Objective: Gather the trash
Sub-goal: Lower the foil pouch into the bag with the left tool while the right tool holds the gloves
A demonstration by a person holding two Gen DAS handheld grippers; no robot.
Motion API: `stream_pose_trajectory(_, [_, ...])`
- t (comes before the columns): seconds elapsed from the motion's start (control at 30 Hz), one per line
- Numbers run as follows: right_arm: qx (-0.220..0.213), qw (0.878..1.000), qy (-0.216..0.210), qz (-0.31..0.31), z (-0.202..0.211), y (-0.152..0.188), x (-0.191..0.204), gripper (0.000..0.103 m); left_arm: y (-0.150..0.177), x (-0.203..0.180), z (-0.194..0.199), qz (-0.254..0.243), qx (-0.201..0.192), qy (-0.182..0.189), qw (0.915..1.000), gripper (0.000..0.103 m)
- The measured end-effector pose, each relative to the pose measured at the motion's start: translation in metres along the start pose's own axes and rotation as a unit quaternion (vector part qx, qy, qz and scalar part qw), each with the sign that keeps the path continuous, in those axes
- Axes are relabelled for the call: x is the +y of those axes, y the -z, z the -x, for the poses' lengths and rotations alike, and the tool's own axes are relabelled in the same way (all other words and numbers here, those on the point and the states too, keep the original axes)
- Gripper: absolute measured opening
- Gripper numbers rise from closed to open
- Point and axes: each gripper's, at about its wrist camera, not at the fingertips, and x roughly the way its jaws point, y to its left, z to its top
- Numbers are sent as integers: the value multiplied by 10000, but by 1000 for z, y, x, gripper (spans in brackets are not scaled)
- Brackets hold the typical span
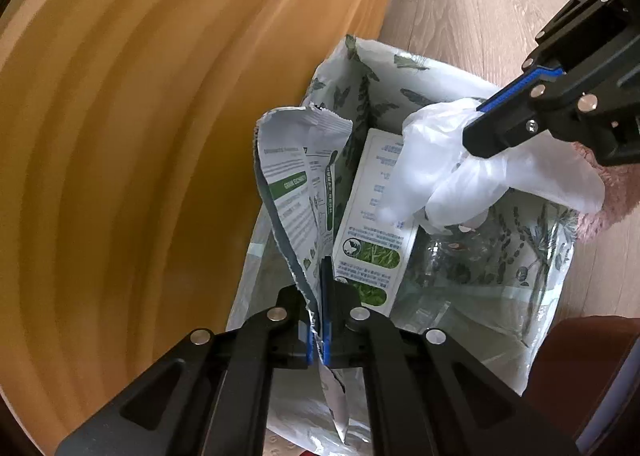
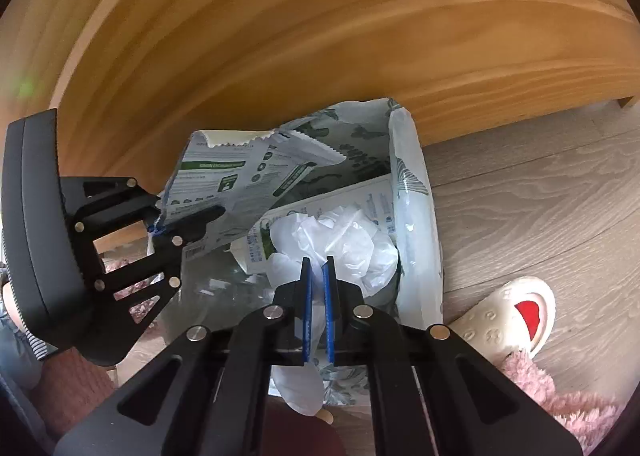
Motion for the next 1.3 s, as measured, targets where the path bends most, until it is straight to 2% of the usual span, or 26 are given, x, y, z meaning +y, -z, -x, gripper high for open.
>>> stream_pose_trajectory(0.33, [62, 9999, 78, -24, -3, -1, 2, 5, -3, 9, -8, 63, 146, 71, 9998, 0])
stream_pose_trajectory(0.57, [63, 9999, 17, -86, -2, -2, -1, 5, -6, 7, -10, -55, 223, -10, 9997, 0])
stream_pose_trajectory(0.9, [26, 9999, 14, -121, -2, -1, -5, 5, -12, -4, -13, -389, 215, -458, 9980, 0])
stream_pose_trajectory(1.3, [44, 9999, 4, -122, -3, -2, -6, 5, -16, -7, -32, -426, 462, -390, 9973, 0])
